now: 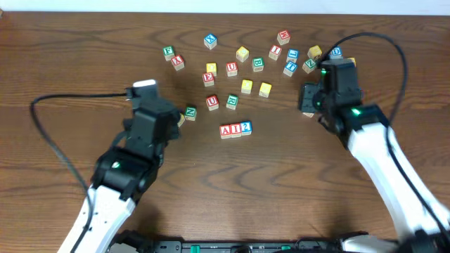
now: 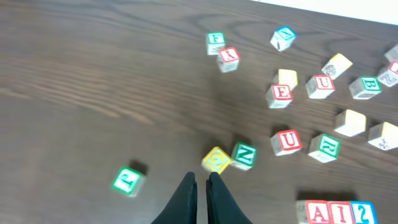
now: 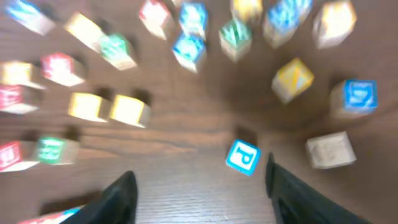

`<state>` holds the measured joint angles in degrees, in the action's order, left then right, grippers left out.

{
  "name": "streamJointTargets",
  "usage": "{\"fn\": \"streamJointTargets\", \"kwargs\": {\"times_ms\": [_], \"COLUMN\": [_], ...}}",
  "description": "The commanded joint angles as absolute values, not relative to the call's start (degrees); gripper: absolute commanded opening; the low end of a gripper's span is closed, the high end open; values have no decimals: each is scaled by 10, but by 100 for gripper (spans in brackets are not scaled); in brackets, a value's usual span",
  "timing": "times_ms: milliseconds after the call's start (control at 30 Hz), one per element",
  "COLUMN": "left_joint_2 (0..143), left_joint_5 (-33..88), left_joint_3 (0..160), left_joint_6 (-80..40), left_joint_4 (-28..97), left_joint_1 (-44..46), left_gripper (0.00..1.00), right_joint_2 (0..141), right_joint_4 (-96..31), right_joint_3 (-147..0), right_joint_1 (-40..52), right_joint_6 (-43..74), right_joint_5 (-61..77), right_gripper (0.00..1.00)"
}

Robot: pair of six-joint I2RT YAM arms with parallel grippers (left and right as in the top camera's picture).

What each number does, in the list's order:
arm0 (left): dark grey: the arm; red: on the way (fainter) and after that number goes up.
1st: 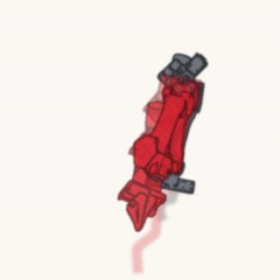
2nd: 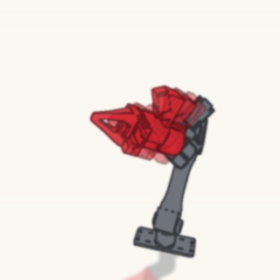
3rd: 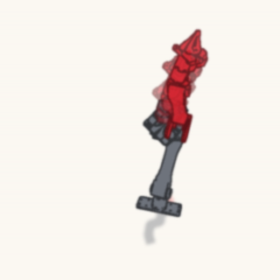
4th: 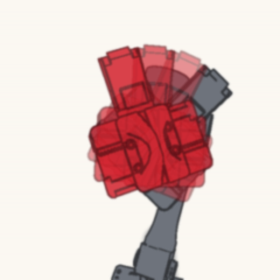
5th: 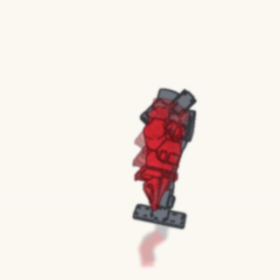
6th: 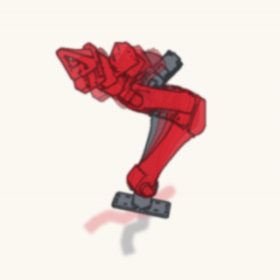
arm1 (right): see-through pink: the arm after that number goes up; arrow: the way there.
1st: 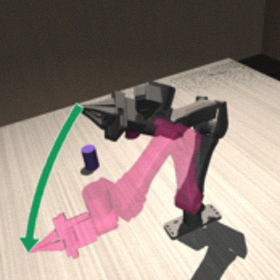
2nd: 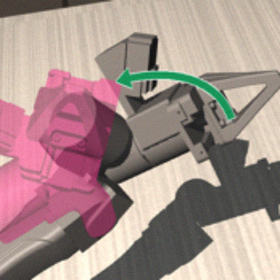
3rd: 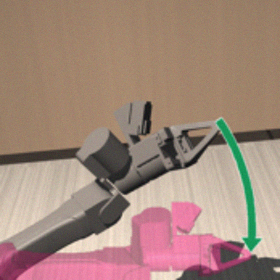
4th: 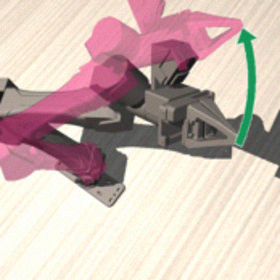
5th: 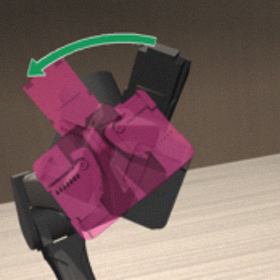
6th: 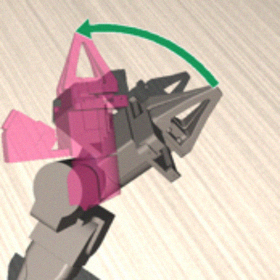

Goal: Spell out AI2

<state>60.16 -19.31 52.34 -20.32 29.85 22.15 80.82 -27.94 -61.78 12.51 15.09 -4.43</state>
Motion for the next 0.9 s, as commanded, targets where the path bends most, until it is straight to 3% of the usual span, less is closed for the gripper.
{"fn": "streamJointTargets", "kwargs": {"times_ms": [0, 133, 200, 267, 300, 867], "left_joint_2": [587, 586, 586, 586, 585, 576], "left_joint_5": [-151, -125, -121, -121, -122, -122], "left_joint_3": [520, 520, 520, 520, 520, 520], "left_joint_6": [-159, -159, -159, -159, -159, -159], "left_joint_4": [328, 374, 389, 396, 397, 399], "left_joint_1": [209, 209, 209, 209, 209, 209], "left_gripper": [9, 30, 53, 64, 74, 88], "right_joint_2": [723, 640, 609, 589, 583, 578], "right_joint_4": [-305, -376, -420, -458, -473, -513], "right_joint_3": [-626, -626, -626, -626, -625, -625], "right_joint_1": [133, 133, 133, 133, 133, 133], "right_joint_6": [112, 95, 95, 95, 95, 96], "right_joint_5": [-43, -39, -39, -39, -39, -39], "right_gripper": [73, 86, 96, 99, 99, 99]}}
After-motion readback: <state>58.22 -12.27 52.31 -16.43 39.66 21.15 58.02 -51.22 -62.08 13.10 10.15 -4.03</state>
